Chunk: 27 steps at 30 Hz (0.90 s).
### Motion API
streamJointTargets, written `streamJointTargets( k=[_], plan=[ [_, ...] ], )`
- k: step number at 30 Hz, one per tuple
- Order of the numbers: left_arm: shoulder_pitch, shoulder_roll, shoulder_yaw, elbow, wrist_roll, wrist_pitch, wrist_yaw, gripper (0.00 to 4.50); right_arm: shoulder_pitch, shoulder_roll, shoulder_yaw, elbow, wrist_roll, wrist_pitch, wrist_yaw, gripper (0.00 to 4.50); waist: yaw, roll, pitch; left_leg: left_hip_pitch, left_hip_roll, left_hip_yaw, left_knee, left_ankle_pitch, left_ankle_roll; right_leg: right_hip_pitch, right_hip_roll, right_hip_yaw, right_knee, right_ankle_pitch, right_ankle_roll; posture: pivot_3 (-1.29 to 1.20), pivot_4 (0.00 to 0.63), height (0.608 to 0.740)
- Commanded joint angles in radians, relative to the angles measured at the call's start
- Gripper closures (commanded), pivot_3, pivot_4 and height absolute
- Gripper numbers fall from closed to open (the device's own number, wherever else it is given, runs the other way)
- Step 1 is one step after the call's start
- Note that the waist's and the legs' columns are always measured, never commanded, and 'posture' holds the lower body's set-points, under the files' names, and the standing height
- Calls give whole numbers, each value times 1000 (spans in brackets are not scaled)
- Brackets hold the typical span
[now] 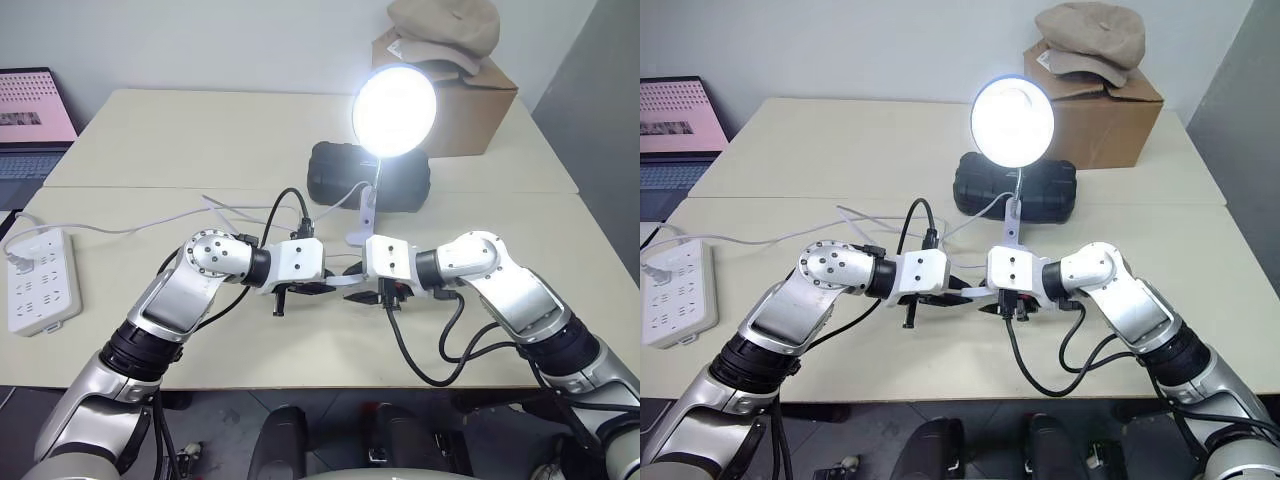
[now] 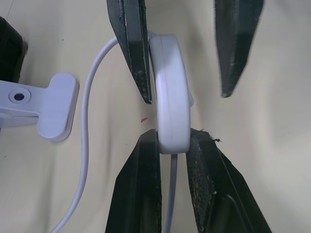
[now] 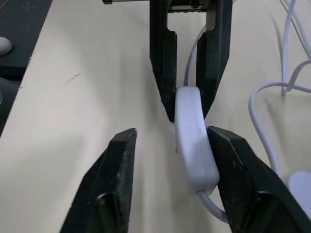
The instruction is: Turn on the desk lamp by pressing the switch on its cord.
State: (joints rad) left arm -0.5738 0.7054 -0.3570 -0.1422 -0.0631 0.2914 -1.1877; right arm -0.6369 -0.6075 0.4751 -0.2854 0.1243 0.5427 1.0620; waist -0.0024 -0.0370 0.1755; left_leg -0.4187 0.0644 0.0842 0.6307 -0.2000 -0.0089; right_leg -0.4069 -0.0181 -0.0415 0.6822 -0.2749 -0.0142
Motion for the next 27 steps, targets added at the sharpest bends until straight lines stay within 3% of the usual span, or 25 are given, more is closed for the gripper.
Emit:
streamJointTargets(
  k=[1,11,15,26,27],
  plan=[
    [-8,2,27,-9,0,-17,9,4099,-3,-6,-25,-43,6,11,3,2135,0,0,0,0,0,0,0,0,0,0,0,0,0,0,0,0,150,740],
    [-8,2,23,1,8,-28,9,4100,-6,2,-41,-34,10,18,-8,2135,0,0,0,0,0,0,0,0,0,0,0,0,0,0,0,0,150,740],
    [0,11,16,34,31,-66,11,4100,-3,-26,-104,-67,52,34,1,2135,0,0,0,0,0,0,0,0,0,0,0,0,0,0,0,0,150,740],
    [-66,-92,-30,290,132,-158,77,4100,194,-119,-251,-308,121,165,-95,2135,3,0,0,0,0,0,0,0,0,0,0,-1,0,0,0,0,150,740],
    [-80,-108,-36,329,147,-173,87,3399,208,-115,-258,-324,122,181,-114,2135,3,0,0,0,0,0,0,0,0,0,0,0,0,0,0,0,150,740]
  ],
)
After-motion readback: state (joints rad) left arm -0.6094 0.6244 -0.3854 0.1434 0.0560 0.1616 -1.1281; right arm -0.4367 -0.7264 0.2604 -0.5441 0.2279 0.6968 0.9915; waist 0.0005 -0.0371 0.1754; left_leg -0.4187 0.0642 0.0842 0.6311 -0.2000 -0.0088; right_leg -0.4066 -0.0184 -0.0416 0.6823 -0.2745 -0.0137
